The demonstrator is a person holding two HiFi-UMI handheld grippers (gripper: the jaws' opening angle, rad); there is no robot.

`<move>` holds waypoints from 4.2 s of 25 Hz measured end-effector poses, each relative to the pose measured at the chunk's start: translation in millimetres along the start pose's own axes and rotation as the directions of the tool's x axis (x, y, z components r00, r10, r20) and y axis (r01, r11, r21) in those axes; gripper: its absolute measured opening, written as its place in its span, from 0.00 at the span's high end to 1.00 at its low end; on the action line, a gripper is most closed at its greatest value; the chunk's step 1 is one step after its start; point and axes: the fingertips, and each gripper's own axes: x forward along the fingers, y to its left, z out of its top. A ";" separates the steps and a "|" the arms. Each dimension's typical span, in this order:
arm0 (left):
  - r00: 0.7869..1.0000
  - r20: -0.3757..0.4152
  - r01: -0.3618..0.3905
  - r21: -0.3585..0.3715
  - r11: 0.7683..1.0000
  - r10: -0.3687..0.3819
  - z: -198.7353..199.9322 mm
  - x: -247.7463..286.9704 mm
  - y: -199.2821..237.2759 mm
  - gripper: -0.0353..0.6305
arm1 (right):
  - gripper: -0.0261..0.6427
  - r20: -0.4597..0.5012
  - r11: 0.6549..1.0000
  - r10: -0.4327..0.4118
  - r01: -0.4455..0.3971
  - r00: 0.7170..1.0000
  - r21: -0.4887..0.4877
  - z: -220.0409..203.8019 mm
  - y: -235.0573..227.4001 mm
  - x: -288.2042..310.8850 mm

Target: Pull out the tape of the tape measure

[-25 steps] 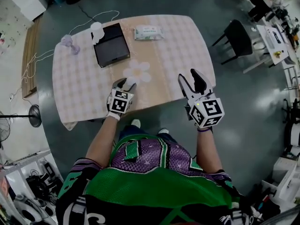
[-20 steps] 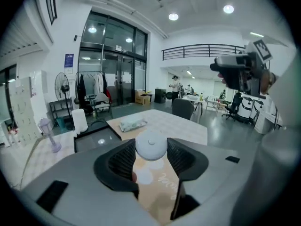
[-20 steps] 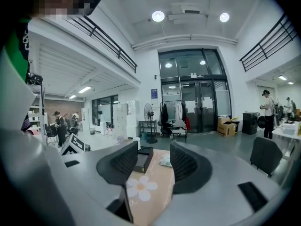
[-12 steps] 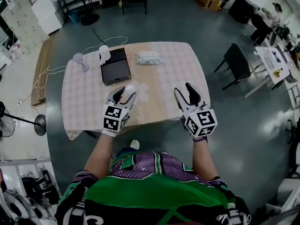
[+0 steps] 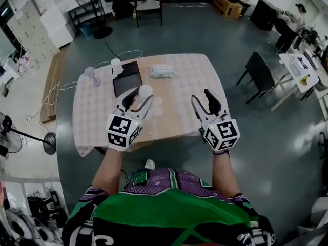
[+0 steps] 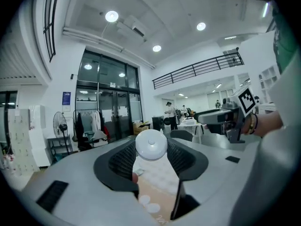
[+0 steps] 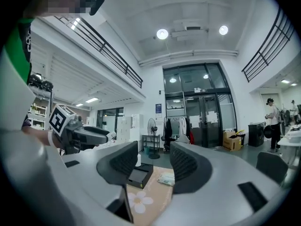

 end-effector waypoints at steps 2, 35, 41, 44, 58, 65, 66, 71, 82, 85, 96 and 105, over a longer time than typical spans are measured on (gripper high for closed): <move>1.000 0.015 0.019 0.022 1.000 -0.019 8.5 -0.8 -9.3 0.59 | 0.66 0.009 1.000 0.009 -0.009 1.000 -0.014 3.4 4.7 -0.3; 0.951 -0.029 0.306 0.189 0.933 -0.306 16.8 -2.0 -78.6 0.60 | 0.78 -0.058 0.892 0.330 -0.331 0.942 -0.306 5.7 98.5 10.8; 0.930 -0.071 0.366 0.263 0.893 -0.360 11.6 -1.5 -92.0 0.60 | 0.85 -0.110 0.831 0.398 -0.409 0.911 -0.377 -4.3 103.1 -0.4; 0.934 -0.071 0.357 0.262 0.897 -0.351 9.0 -0.4 -92.9 0.59 | 0.88 -0.119 0.831 0.379 -0.394 0.918 -0.392 -8.2 102.6 -1.7; 0.942 -0.055 0.335 0.192 0.922 -0.331 7.4 3.2 -92.4 0.59 | 0.92 -0.135 0.887 0.313 -0.340 0.940 -0.313 -12.0 100.0 -1.5; 0.946 -0.044 0.324 0.134 0.936 -0.321 5.8 6.8 -88.4 0.59 | 0.94 -0.125 0.888 0.300 -0.325 0.946 -0.326 -12.6 95.5 1.6; 0.948 -0.046 0.318 0.127 0.939 -0.315 4.9 6.4 -86.4 0.59 | 0.94 -0.122 0.879 0.305 -0.328 0.945 -0.346 -12.2 95.6 2.8; 0.967 -0.065 0.253 0.103 0.962 -0.248 2.6 7.7 -73.2 0.59 | 0.94 -0.091 0.880 0.307 -0.319 0.947 -0.353 -5.4 81.6 2.4; 0.982 -0.124 0.154 0.077 0.985 -0.144 -21.9 -11.5 -34.6 0.59 | 0.94 -0.121 0.916 0.269 -0.293 0.955 -0.274 -15.2 77.8 10.2; 0.983 -0.147 0.121 0.063 0.991 -0.111 -27.0 -11.4 -24.2 0.59 | 0.94 -0.127 0.926 0.254 -0.279 0.959 -0.254 -22.3 64.5 10.3; 0.984 -0.163 0.069 0.005 0.998 -0.067 -42.0 -21.2 6.7 0.59 | 0.94 -0.133 0.933 0.238 -0.265 0.962 -0.244 -23.5 52.1 17.6; 0.982 -0.188 -0.001 0.004 1.000 0.002 -52.7 -35.9 42.0 0.59 | 0.94 -0.125 0.960 0.162 -0.186 0.979 -0.207 -25.6 27.9 21.5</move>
